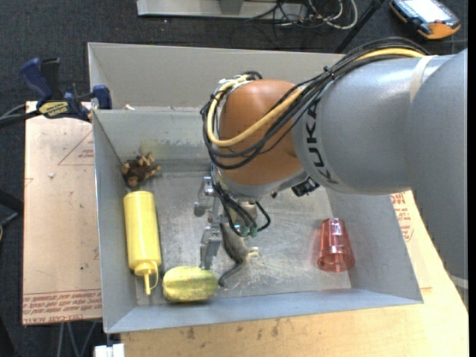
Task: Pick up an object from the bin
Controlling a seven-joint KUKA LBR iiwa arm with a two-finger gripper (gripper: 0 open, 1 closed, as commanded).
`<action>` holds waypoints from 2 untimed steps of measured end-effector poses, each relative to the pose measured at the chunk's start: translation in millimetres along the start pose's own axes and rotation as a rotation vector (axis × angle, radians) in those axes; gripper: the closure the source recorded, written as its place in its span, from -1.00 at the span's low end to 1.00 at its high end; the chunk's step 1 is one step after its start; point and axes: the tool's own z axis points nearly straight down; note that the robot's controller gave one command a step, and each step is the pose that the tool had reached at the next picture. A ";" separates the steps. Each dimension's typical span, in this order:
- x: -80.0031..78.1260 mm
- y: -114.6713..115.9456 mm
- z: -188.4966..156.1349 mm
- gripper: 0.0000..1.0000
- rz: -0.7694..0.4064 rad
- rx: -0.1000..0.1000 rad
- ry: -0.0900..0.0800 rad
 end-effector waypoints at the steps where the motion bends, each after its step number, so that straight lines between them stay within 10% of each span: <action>1: -2.0 -0.7 -4.0 -1.00 0.003 -0.001 -0.007; 2: 17.2 -5.3 37.0 -1.00 -0.023 -0.003 -0.015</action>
Offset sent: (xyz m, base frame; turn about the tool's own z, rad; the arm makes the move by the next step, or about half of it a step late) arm -0.0508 -0.0132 -0.1032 -0.0633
